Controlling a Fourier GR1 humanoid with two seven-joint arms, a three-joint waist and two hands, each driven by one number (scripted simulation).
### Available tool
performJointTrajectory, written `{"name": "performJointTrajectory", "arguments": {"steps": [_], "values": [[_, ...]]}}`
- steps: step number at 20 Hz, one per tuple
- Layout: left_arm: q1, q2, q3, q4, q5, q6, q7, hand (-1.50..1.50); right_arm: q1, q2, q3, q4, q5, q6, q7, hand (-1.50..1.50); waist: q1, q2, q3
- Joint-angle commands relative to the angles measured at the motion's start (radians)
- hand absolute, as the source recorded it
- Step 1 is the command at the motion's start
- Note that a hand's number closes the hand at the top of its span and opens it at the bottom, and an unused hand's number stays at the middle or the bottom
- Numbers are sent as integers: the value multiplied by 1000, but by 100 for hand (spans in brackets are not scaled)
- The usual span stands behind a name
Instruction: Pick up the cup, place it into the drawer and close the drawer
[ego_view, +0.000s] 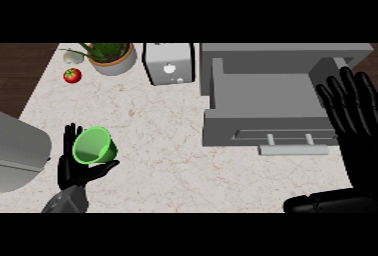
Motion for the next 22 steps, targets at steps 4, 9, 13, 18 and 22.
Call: {"name": "performJointTrajectory", "arguments": {"steps": [4,9,13,18,22], "values": [[-20,5,-11,53,11,-138,-48,150,-12,8,5,-29,12,-29,34,-150,0,0,0],[-15,-2,-22,74,-13,-153,-168,150,4,-29,-46,22,-37,30,-17,-150,-6,2,-1],[-73,23,-5,50,-9,-73,-159,150,30,33,28,27,35,-1,-79,-150,-5,2,0],[-45,-21,-44,41,-48,-59,-212,150,-15,-1,2,-8,-6,-4,29,-150,-3,1,0],[27,-33,-91,-93,-57,-90,-175,150,-10,-5,-20,39,-7,9,-22,-150,11,-3,1]]}}
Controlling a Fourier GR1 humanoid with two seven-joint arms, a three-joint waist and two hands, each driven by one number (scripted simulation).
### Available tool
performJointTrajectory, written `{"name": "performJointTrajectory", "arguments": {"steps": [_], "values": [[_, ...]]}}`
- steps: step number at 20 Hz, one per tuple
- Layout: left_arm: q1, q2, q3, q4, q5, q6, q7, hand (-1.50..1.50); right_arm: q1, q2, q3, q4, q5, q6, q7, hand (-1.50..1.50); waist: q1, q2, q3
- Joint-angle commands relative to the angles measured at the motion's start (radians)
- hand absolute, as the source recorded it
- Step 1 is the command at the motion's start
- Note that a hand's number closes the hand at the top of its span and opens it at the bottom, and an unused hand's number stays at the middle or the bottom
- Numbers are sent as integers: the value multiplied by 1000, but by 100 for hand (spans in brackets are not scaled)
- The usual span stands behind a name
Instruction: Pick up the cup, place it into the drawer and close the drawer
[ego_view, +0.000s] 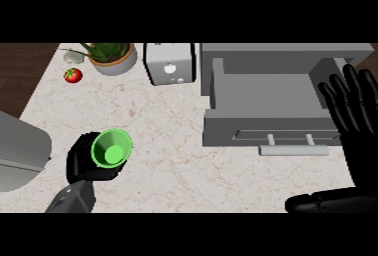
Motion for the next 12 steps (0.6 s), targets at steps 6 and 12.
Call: {"name": "performJointTrajectory", "arguments": {"steps": [6,12], "values": [[13,-43,-65,-179,-4,-87,-47,150,42,-4,-25,22,-5,22,-51,-150,6,-2,1],[70,-27,-157,-496,0,-69,189,150,67,-21,-41,-26,-36,30,-6,-150,16,-9,3]]}}
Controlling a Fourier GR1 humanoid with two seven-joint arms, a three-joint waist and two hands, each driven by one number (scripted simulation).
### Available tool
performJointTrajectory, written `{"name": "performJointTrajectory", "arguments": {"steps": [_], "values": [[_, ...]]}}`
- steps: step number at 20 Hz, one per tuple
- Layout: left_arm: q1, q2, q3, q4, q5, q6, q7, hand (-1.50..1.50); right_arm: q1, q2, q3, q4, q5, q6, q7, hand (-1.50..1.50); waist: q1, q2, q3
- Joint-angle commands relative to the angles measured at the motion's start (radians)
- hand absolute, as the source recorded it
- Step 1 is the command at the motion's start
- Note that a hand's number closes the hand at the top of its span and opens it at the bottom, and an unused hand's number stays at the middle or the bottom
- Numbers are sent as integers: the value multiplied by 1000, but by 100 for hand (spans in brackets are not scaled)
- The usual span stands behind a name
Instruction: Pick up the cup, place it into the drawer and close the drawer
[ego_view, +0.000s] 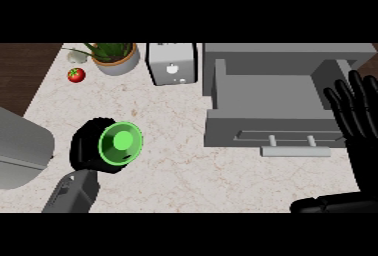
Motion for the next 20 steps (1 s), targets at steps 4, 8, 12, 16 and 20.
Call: {"name": "performJointTrajectory", "arguments": {"steps": [4,8,12,16,20], "values": [[33,-48,-103,-384,28,13,242,150,-79,-23,-48,71,-19,-7,5,-150,13,-2,1],[30,-92,-136,-562,64,90,435,150,39,8,9,-39,-11,9,6,-150,-1,-2,0],[-73,-106,-146,-655,67,188,581,150,-39,0,-14,56,0,-1,-19,-150,-4,3,0],[-151,-117,-159,-635,13,241,579,150,59,12,-14,65,11,43,-128,-150,-12,5,-1],[-273,-125,-163,-611,-5,314,670,150,4,51,53,40,69,-23,-58,-150,-13,5,-1]]}}
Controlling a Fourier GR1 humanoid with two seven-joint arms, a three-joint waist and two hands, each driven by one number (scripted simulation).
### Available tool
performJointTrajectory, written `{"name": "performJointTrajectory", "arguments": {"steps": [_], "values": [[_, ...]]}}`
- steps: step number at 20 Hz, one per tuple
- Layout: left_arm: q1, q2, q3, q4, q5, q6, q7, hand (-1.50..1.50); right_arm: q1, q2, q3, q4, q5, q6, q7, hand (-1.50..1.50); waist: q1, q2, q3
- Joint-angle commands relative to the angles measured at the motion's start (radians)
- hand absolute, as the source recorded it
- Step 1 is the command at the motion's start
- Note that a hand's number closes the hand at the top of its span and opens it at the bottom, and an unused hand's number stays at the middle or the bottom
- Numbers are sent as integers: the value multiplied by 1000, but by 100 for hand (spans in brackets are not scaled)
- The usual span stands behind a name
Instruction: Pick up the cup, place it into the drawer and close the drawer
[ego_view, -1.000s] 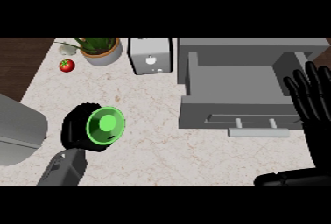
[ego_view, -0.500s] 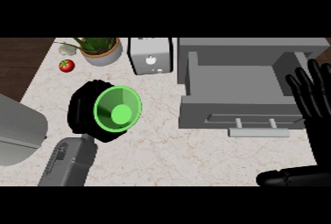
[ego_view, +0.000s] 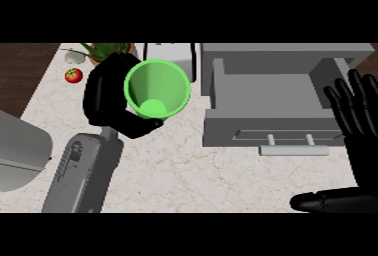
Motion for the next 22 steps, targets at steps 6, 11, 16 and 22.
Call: {"name": "performJointTrajectory", "arguments": {"steps": [6,11,16,22], "values": [[-252,-12,-16,44,-64,165,173,150,-3,10,4,39,20,4,-45,-150,-1,1,0],[-395,-12,-53,209,-52,225,145,150,56,9,4,-13,9,16,-36,-150,-11,2,0],[-440,-12,-90,270,-72,237,170,150,-15,-26,-38,38,-24,27,-21,-150,-7,2,0],[-592,-12,-125,503,7,311,91,150,21,25,54,2,46,1,-12,-150,-19,4,0]]}}
